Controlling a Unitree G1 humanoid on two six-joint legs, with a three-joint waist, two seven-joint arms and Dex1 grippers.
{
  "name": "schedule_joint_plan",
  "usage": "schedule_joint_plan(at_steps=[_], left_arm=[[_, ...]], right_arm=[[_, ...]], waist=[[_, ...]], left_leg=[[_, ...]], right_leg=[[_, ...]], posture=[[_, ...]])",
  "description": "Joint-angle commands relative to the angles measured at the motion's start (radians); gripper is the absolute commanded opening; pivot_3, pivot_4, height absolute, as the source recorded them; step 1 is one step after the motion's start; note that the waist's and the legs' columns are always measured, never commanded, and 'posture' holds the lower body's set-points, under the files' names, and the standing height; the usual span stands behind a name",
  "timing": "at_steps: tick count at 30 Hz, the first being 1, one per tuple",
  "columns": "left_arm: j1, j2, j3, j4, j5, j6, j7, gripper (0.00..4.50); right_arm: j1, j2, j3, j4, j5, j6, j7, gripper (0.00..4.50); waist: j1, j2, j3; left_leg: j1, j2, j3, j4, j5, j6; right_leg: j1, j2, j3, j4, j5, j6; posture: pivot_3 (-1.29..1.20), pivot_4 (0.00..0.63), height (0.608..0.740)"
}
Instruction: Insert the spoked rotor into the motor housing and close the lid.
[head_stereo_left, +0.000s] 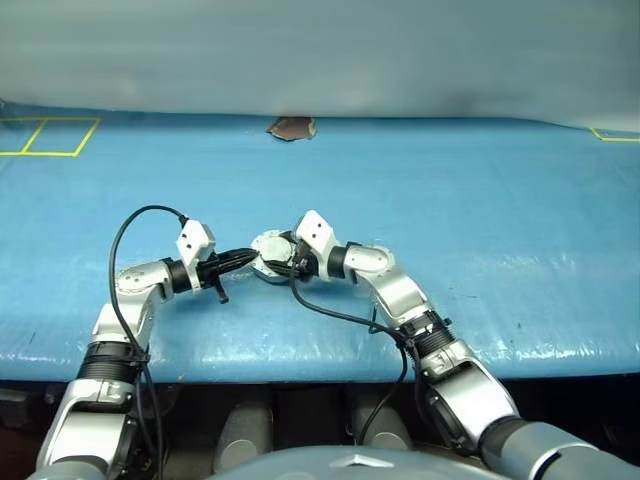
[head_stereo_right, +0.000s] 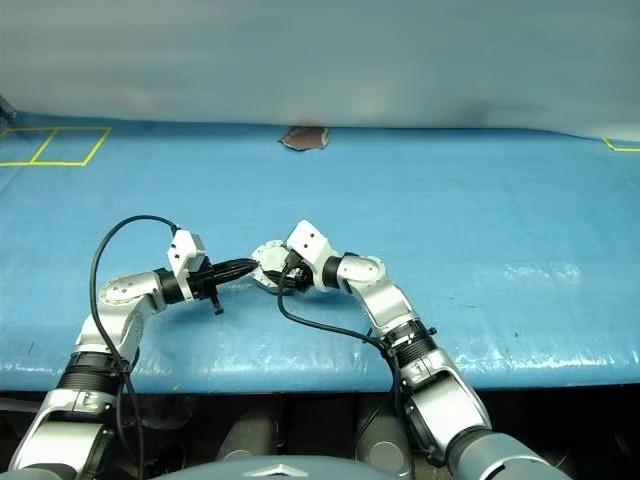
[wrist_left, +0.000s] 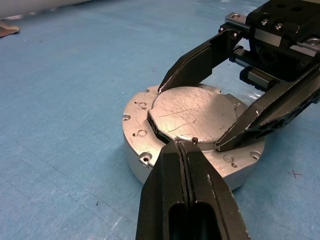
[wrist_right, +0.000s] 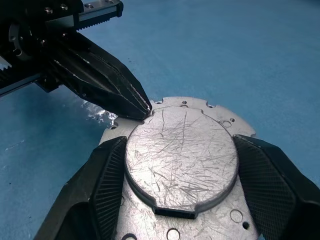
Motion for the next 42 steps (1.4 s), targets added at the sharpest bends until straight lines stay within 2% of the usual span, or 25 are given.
schedule_joint_plan(at_steps=[1, 9, 12, 17, 23, 28, 42], left_arm=[[0.006, -0.004, -0.011, 0.014, 0.015, -0.003, 0.001, 0.00], [0.019, -0.016, -0.013, -0.008, 0.004, 0.003, -0.003, 0.00], [0.022, -0.019, -0.011, -0.012, 0.002, -0.003, -0.003, 0.00], [0.027, -0.024, -0.008, -0.016, 0.000, -0.007, -0.003, 0.00], [0.030, -0.028, -0.007, -0.016, -0.001, -0.016, -0.001, 0.00], [0.032, -0.030, -0.006, -0.017, -0.001, -0.020, 0.001, 0.00], [0.033, -0.018, 0.002, -0.028, 0.002, -0.020, 0.003, 0.00]], right_arm=[[0.025, -0.003, -0.020, -0.060, 0.024, 0.014, 0.002, 4.48], [0.092, 0.018, -0.128, -0.274, 0.173, 0.160, -0.042, 4.48], [0.116, 0.046, -0.205, -0.335, 0.253, 0.303, -0.121, 4.48], [0.147, 0.132, -0.425, -0.398, 0.511, 0.684, -0.295, 4.48], [0.191, 0.183, -0.533, -0.442, 0.685, 0.932, -0.393, 4.48], [0.202, 0.190, -0.554, -0.394, 0.706, 0.963, -0.433, 4.48], [0.162, 0.264, -0.566, -0.173, 0.703, 0.854, -0.434, 4.48]], waist=[[0.000, 0.000, 0.000], [0.003, 0.000, 0.000], [0.007, 0.000, 0.000], [0.013, 0.000, 0.000], [0.013, 0.000, 0.000], [0.013, 0.000, 0.000], [0.007, 0.000, 0.000]], left_leg=[[0.000, 0.000, 0.000, 0.000, 0.000, 0.000], [-0.001, 0.000, 0.000, 0.000, 0.000, 0.000], [-0.001, 0.000, 0.000, 0.000, 0.000, 0.000], [-0.002, 0.000, 0.000, 0.000, 0.000, -0.001], [-0.002, 0.000, 0.000, -0.001, -0.001, -0.001], [-0.003, 0.000, 0.000, -0.001, -0.001, -0.001], [-0.002, 0.001, 0.000, -0.001, -0.001, 0.000]], right_leg=[[0.000, 0.000, 0.000, 0.000, 0.000, 0.000], [-0.001, 0.000, 0.000, 0.000, 0.000, 0.000], [-0.001, 0.000, -0.001, 0.000, 0.000, 0.000], [-0.001, -0.001, -0.001, 0.000, 0.000, 0.000], [-0.002, -0.001, -0.001, -0.001, 0.000, -0.001], [-0.002, -0.001, -0.001, -0.001, 0.000, -0.001], [-0.002, -0.001, -0.002, -0.002, 0.000, 0.000]], posture=[[0.00, 0.150, 0.740], [0.00, 0.150, 0.740], [0.00, 0.150, 0.740], [0.00, 0.150, 0.740], [0.00, 0.150, 0.740], [0.00, 0.150, 0.740], [0.00, 0.150, 0.740]])
